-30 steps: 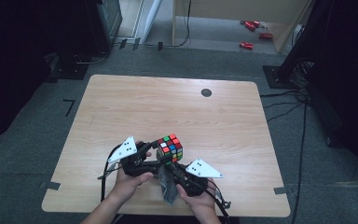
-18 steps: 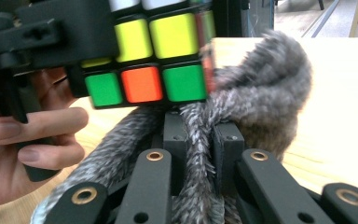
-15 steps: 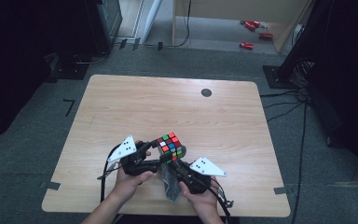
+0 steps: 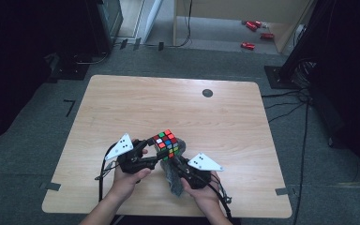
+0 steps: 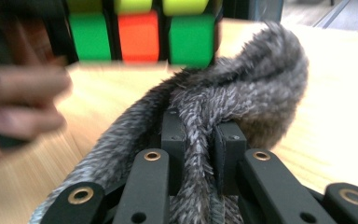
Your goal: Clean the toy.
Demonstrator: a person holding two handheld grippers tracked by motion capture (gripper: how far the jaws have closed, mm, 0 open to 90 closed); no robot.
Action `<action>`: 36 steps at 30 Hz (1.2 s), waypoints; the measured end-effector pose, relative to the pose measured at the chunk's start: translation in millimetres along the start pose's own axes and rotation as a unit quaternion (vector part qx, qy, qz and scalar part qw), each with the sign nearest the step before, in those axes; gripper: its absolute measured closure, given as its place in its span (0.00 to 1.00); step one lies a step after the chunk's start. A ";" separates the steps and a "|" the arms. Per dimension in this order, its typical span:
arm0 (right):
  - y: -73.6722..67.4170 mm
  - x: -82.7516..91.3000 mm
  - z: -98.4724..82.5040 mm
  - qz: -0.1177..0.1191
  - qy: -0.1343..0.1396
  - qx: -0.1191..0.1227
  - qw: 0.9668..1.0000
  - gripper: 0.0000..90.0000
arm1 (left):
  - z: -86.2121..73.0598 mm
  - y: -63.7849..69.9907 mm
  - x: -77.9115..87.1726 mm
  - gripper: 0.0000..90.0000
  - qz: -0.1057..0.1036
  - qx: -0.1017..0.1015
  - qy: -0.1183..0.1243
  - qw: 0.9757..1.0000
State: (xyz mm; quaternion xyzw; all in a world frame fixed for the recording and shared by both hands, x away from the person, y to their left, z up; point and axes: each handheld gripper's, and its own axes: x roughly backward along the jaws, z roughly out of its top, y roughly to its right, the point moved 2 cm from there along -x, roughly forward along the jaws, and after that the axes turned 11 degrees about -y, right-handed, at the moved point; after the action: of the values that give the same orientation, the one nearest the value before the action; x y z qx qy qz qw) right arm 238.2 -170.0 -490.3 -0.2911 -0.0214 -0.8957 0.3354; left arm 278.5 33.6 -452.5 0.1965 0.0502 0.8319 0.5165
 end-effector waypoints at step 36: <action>-14.5 17.7 17.4 -0.041 0.043 -0.001 0.998 0.21 | 0.2 24.3 -14.6 0.39 0.020 0.023 -0.004 1.000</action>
State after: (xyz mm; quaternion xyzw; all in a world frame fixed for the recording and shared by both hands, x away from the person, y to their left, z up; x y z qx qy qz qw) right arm 227.4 -165.1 -464.0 -0.2513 -0.0181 -0.9206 0.2984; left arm 263.9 9.4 -449.3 0.2130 0.0635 0.8397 0.4955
